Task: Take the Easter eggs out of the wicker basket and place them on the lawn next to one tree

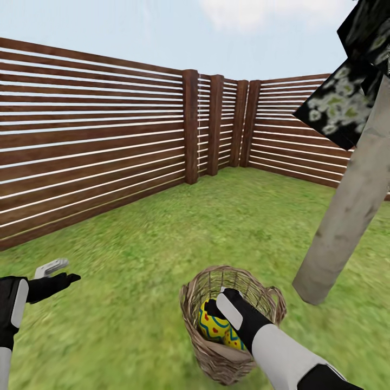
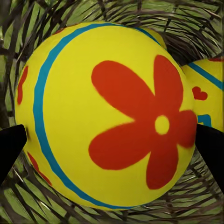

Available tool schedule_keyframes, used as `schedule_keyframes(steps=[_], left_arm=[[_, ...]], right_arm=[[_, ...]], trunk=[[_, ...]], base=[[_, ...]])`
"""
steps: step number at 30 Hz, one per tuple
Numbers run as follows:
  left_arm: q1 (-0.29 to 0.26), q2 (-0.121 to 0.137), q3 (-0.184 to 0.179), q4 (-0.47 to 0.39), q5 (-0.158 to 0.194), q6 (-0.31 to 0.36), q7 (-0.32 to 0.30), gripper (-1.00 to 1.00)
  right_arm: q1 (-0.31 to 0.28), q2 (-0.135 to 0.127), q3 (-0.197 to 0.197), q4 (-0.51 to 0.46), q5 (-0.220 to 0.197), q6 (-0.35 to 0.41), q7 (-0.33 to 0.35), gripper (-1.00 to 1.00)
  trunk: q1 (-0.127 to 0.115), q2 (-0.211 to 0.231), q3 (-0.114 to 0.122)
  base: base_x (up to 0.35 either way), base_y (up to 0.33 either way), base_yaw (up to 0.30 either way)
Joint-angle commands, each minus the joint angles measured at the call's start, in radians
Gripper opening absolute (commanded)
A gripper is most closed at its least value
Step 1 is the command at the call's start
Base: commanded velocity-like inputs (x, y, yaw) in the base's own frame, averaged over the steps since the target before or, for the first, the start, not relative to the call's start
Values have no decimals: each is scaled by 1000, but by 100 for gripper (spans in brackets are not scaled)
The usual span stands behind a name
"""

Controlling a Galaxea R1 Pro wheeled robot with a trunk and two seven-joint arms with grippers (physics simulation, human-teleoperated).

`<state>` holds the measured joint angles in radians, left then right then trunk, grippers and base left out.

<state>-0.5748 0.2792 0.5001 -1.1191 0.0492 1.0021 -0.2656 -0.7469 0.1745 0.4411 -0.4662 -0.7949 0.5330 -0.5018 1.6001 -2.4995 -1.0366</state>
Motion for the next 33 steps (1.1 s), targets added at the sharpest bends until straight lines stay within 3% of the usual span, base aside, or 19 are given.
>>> schedule_keyframes(steps=[1, 8, 33], left_arm=[[0, 0, 1, -1, 5, 6, 1, 100], [0, -9, 1, -1, 5, 5, 2, 100], [0, -9, 1, -1, 5, 5, 2, 100]], right_arm=[[-1, 0, 4, -1, -6, 2, -7, -100], [-33, 0, 4, 2, -7, 31, -9, -100], [-34, -4, -6, -3, -9, 47, -7, -100]], trunk=[[-4, 7, 2], [-31, 56, 24], [-127, 231, 103]], base=[[0, 0, 0], [-60, 0, 0], [-39, 0, 0]])
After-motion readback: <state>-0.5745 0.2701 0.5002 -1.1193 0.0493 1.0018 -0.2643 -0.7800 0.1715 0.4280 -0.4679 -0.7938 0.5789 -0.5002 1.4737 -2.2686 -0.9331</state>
